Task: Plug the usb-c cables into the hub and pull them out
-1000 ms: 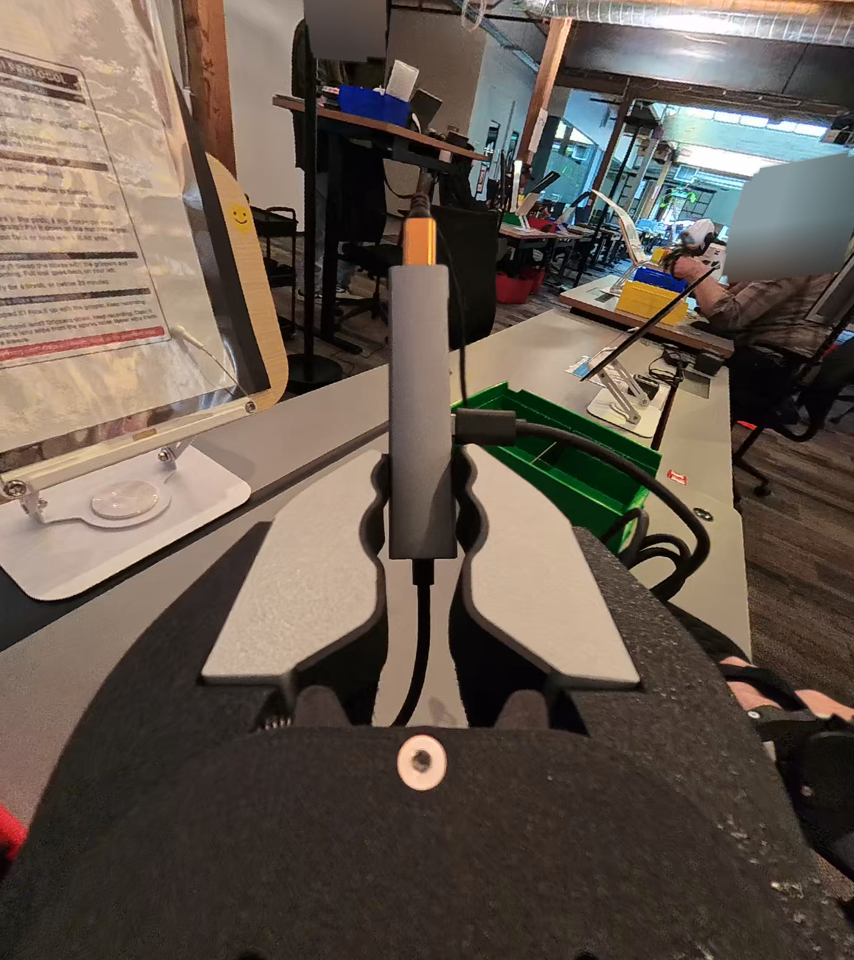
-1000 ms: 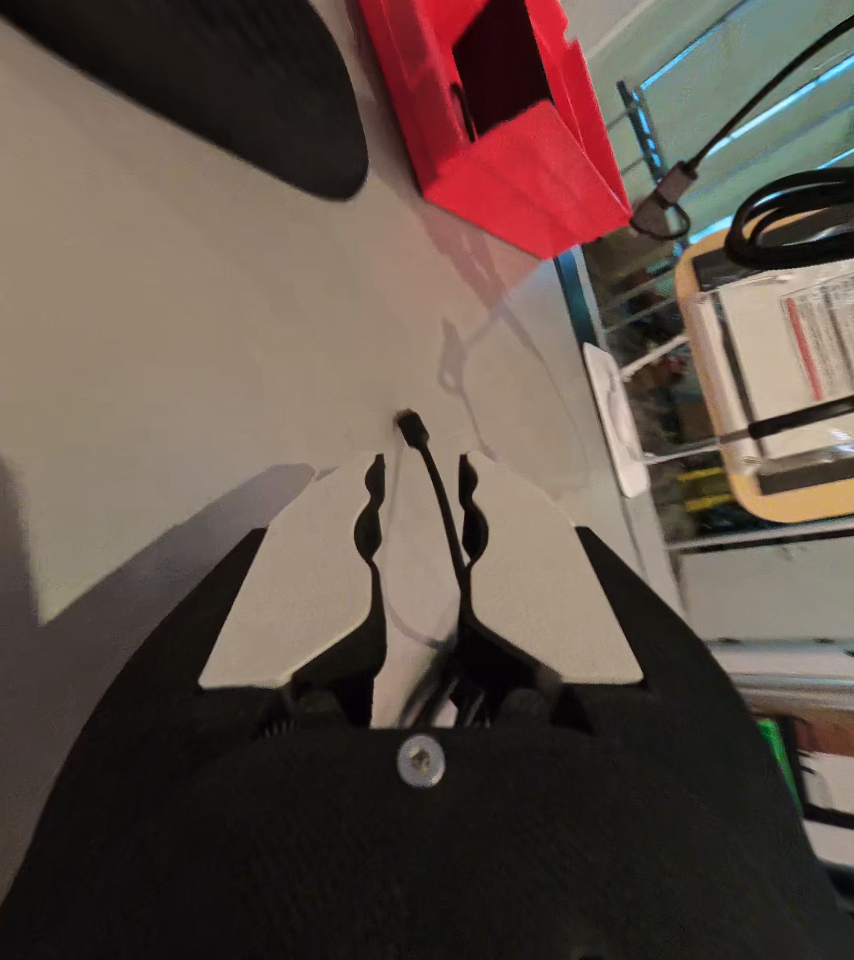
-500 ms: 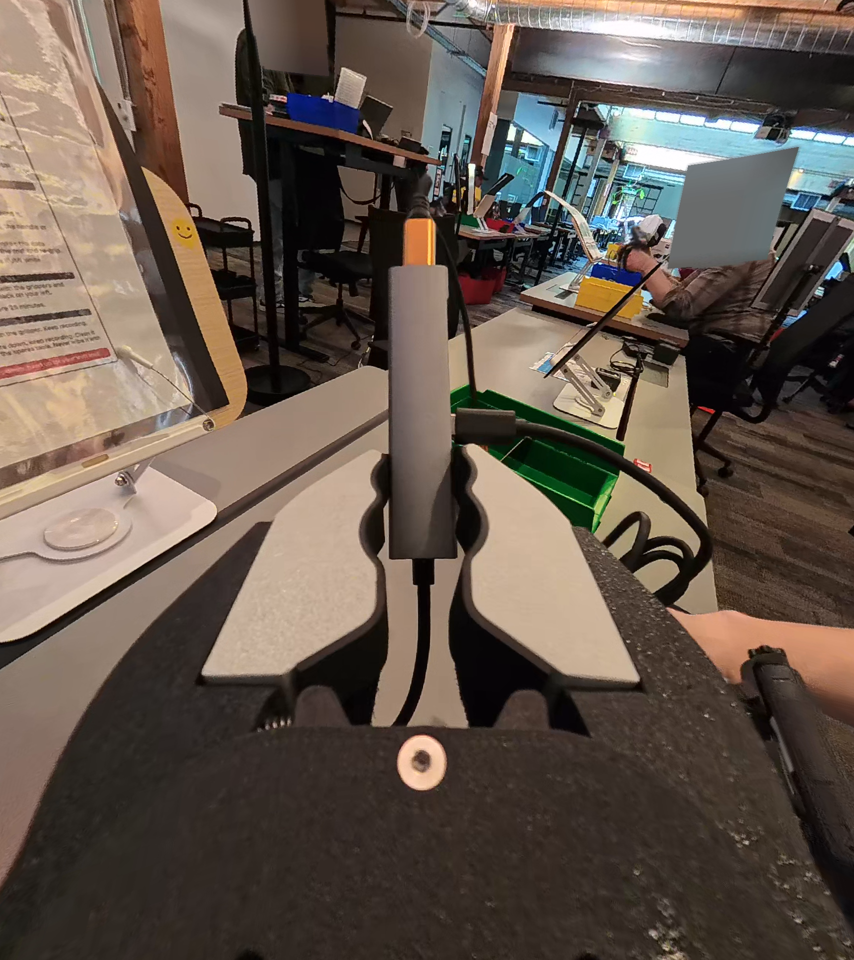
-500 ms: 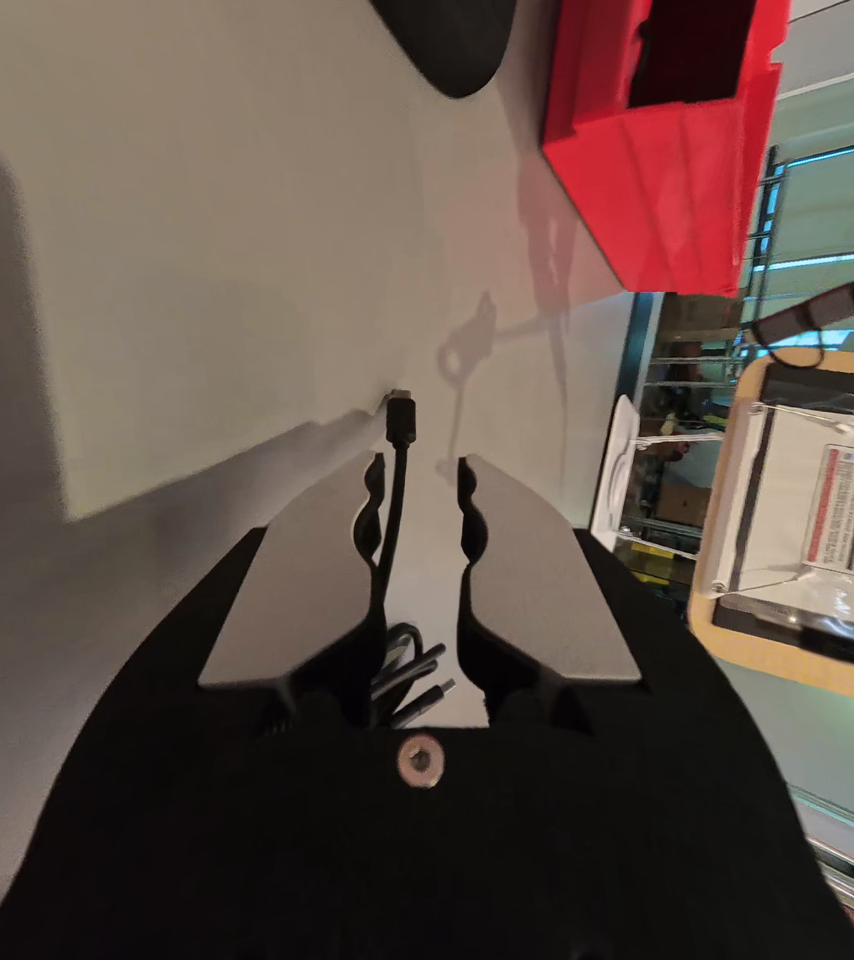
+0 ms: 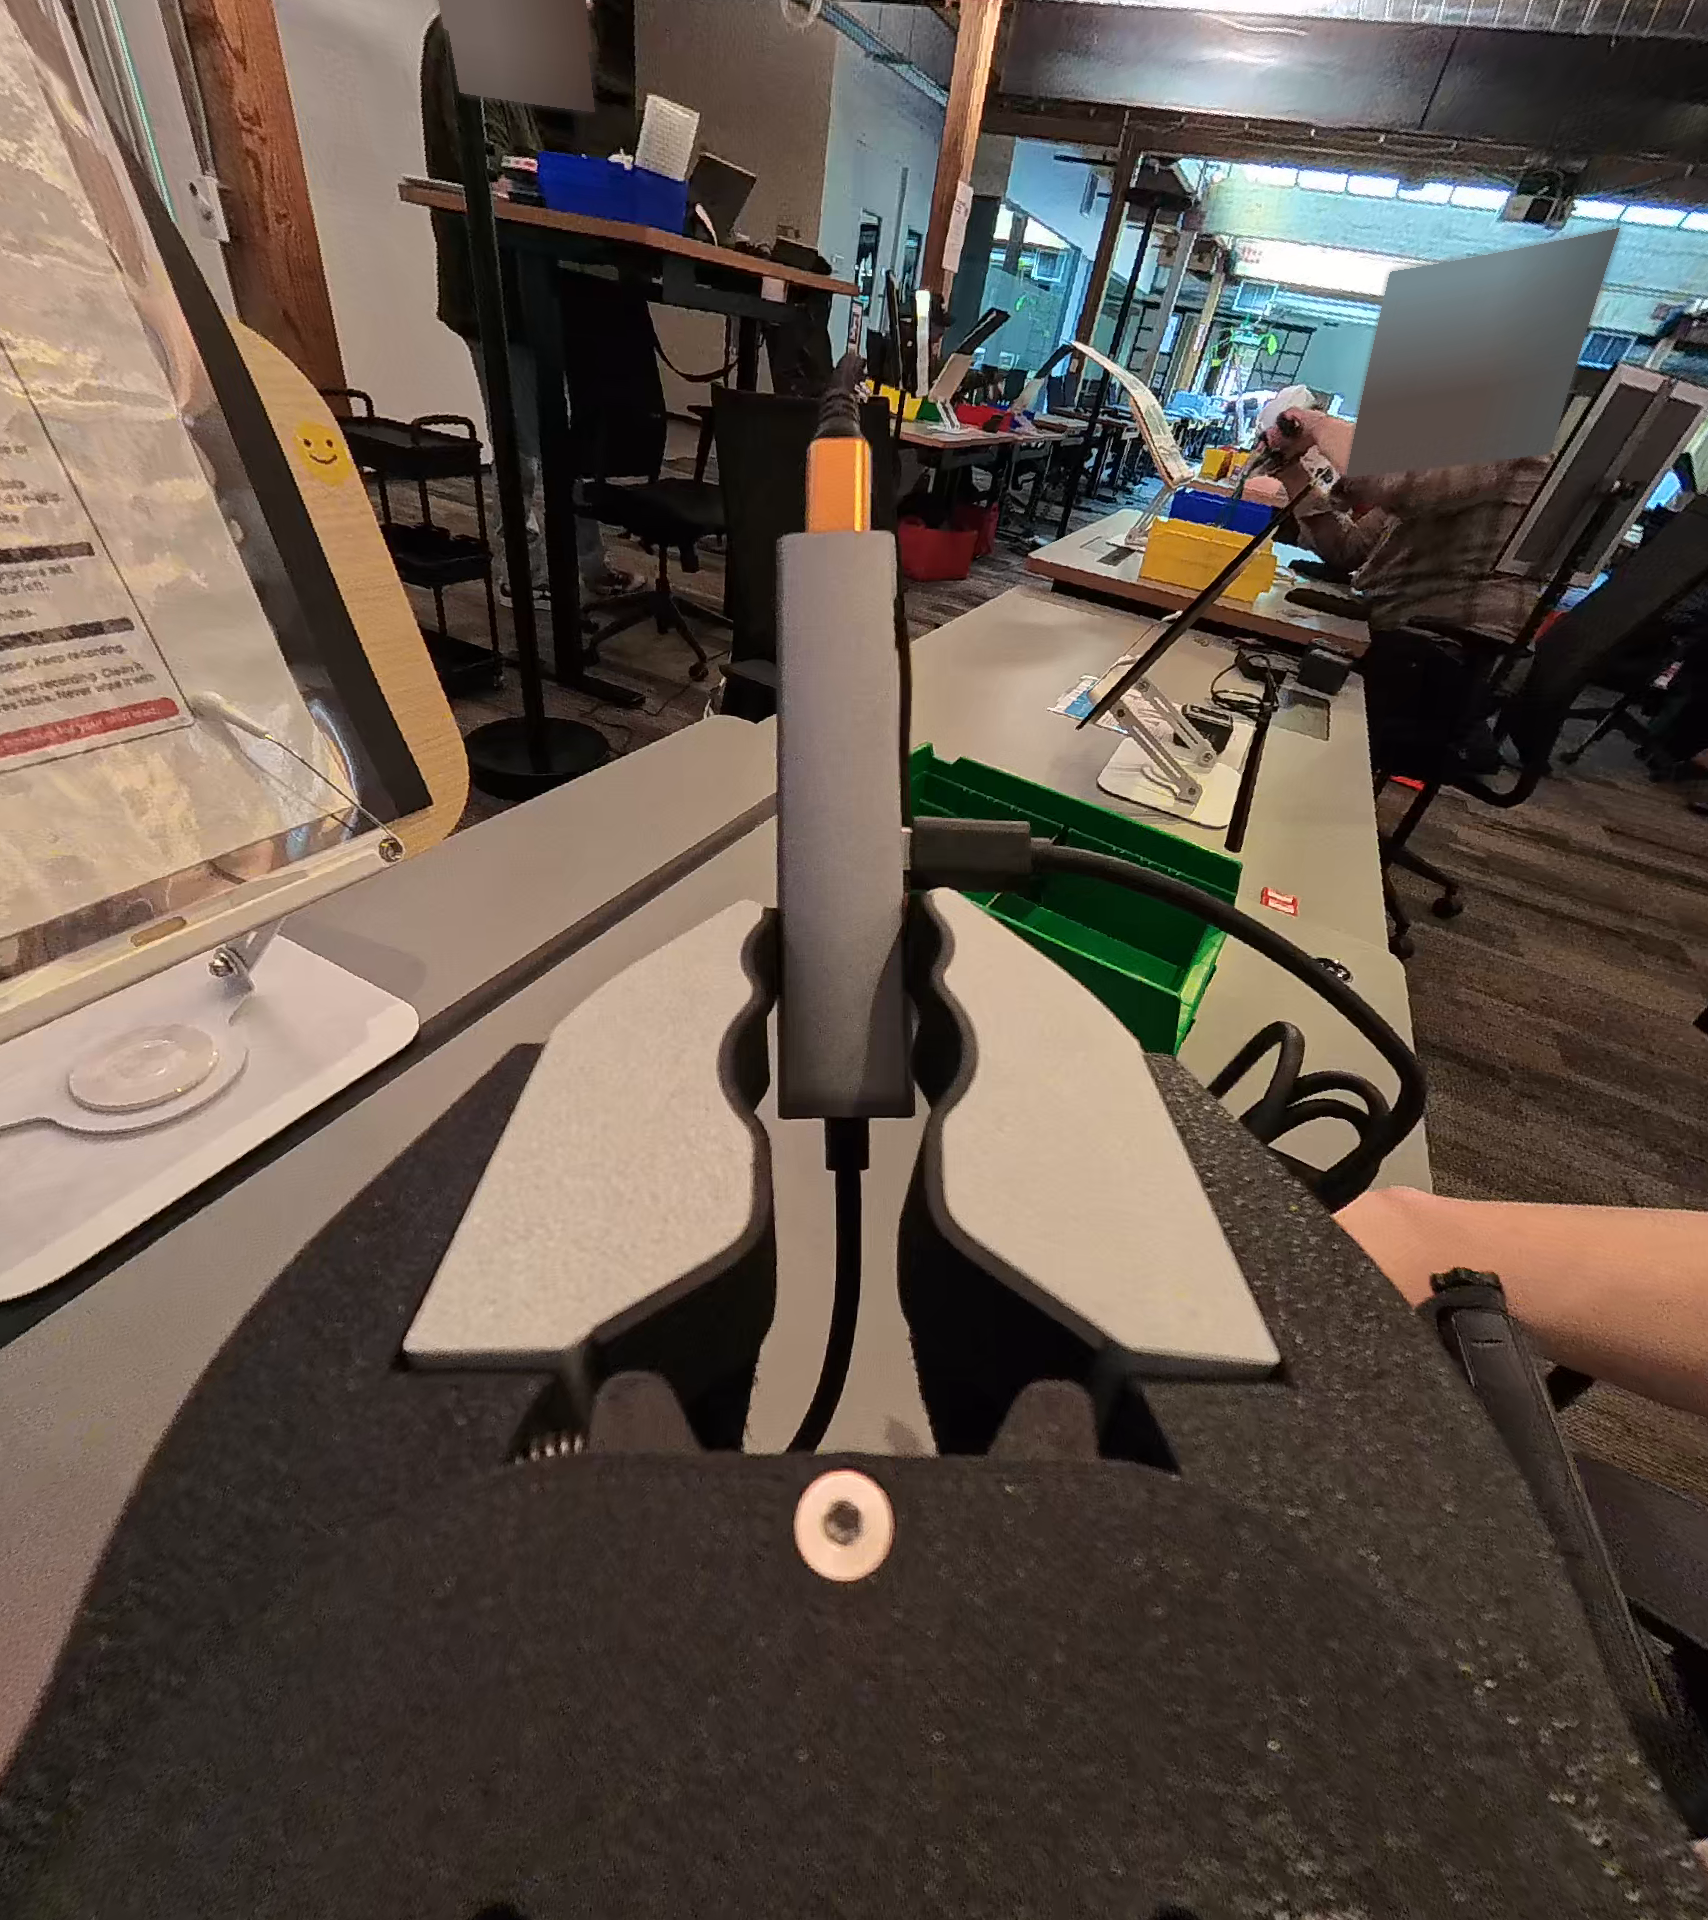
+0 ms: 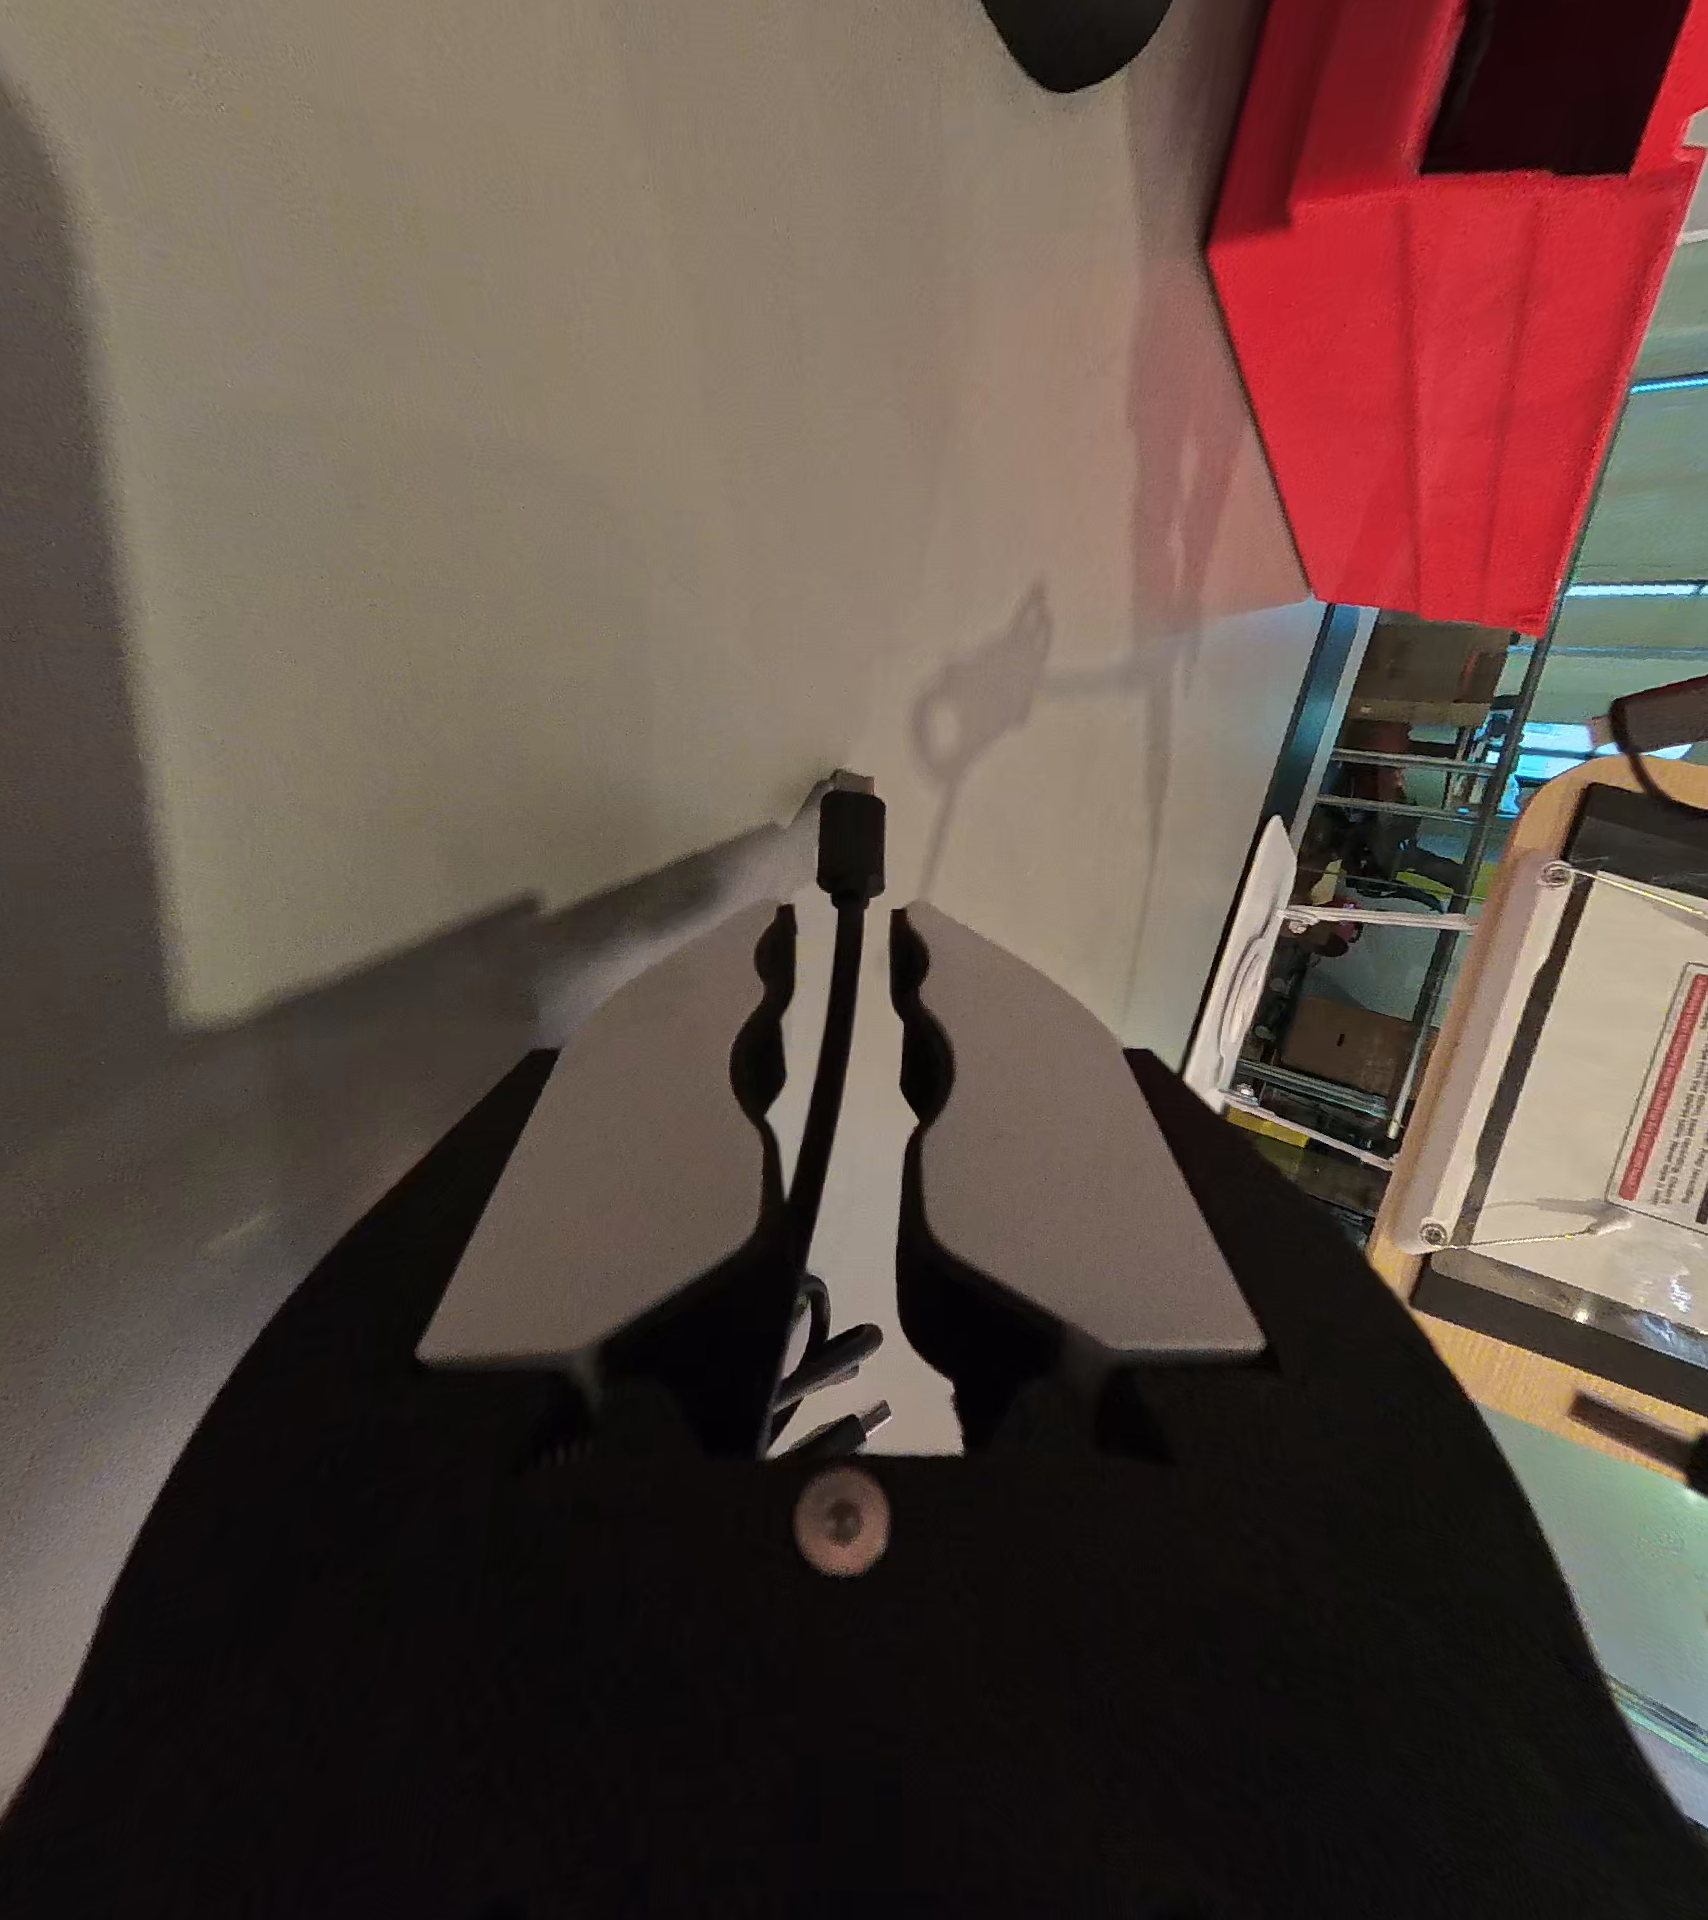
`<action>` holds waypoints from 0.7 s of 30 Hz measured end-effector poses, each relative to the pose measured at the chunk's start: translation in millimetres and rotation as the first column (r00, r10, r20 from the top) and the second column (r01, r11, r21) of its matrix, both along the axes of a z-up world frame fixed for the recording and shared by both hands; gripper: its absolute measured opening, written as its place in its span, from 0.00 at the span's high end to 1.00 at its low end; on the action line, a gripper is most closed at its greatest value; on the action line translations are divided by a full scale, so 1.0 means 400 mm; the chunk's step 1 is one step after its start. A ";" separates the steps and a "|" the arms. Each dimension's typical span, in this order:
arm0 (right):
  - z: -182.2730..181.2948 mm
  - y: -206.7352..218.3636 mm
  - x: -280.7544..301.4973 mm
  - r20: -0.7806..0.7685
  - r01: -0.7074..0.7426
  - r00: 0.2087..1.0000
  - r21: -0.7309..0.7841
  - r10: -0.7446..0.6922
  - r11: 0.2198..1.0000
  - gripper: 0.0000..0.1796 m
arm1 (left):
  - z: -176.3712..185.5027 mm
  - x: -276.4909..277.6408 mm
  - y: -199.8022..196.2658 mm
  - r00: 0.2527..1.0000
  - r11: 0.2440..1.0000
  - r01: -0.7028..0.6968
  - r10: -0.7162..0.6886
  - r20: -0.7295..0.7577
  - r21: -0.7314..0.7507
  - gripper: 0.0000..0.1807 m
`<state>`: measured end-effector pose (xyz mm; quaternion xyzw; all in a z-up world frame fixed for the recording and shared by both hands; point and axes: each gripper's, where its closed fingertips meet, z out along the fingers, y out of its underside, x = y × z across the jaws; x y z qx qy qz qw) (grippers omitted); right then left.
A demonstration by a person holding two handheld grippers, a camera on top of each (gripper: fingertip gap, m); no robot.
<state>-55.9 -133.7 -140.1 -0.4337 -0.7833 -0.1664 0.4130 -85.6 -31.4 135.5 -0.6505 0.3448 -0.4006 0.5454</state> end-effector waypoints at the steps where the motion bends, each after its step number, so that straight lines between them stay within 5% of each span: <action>1: -0.001 -0.002 -0.001 -0.011 -0.002 1.000 -0.015 0.002 1.000 0.90 | 0.002 0.000 -0.002 1.000 1.000 0.002 -0.002 0.001 0.003 0.88; 11: 0.091 -0.036 0.012 -0.077 -0.157 0.985 -0.047 0.153 0.987 0.86 | 0.010 0.005 -0.014 1.000 1.000 0.023 -0.024 0.010 0.008 0.88; 15: 0.087 -0.065 0.027 -0.095 -0.187 0.980 -0.184 0.172 0.965 0.85 | 0.002 0.014 -0.014 1.000 1.000 0.027 -0.027 -0.004 0.003 0.88; 21: 0.139 -0.091 0.042 -0.365 -0.147 0.929 -0.192 0.069 0.970 0.77 | -0.008 0.024 -0.012 0.999 1.000 0.030 -0.030 -0.021 -0.001 0.88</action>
